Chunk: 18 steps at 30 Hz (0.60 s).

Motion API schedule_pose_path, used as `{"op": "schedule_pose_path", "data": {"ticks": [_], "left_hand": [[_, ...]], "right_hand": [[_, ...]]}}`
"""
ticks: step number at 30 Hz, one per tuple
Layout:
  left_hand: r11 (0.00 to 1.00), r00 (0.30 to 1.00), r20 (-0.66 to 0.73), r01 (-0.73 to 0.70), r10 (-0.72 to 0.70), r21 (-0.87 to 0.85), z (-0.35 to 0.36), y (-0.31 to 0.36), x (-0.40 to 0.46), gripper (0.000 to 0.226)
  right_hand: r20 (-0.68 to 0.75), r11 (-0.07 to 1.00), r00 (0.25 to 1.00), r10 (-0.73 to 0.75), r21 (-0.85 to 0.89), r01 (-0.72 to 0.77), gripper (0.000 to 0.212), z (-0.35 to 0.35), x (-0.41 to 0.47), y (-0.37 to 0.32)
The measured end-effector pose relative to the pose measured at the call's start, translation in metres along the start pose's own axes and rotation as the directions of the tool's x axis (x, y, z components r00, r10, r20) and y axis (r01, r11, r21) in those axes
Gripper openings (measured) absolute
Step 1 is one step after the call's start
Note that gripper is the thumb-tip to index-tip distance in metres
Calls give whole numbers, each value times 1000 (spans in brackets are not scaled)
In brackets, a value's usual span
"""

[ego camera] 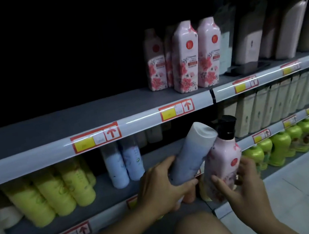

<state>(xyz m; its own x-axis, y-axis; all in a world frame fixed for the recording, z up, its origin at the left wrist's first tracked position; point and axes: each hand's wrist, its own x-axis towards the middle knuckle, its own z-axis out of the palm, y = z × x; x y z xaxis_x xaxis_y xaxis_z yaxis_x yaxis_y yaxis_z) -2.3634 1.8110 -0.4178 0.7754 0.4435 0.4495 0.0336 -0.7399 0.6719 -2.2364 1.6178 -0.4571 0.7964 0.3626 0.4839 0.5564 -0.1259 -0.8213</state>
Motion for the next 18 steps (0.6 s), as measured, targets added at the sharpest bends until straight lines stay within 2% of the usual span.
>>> {"op": "schedule_pose_path", "data": {"ticks": [2, 5, 10, 15, 18], "left_hand": [[997, 998, 10, 68, -68, -20, 12, -13, 0, 51], [985, 987, -13, 161, -162, -62, 26, -26, 5, 48], [960, 962, -60, 258, -266, -109, 36, -33, 23, 41], [953, 935, -184, 299, -303, -52, 38, -43, 49, 58], [943, 908, -263, 332, -326, -23, 39, -45, 64, 50]], "right_hand": [[50, 999, 999, 21, -33, -19, 53, 6, 1, 9], [76, 997, 996, 39, -65, -34, 50, 18, 8, 18], [81, 996, 995, 59, -72, -53, 66, 41, 31, 27], [85, 994, 995, 56, -94, -48, 60, 65, 58, 31], [91, 993, 994, 55, -108, -45, 59, 76, 66, 38]]}}
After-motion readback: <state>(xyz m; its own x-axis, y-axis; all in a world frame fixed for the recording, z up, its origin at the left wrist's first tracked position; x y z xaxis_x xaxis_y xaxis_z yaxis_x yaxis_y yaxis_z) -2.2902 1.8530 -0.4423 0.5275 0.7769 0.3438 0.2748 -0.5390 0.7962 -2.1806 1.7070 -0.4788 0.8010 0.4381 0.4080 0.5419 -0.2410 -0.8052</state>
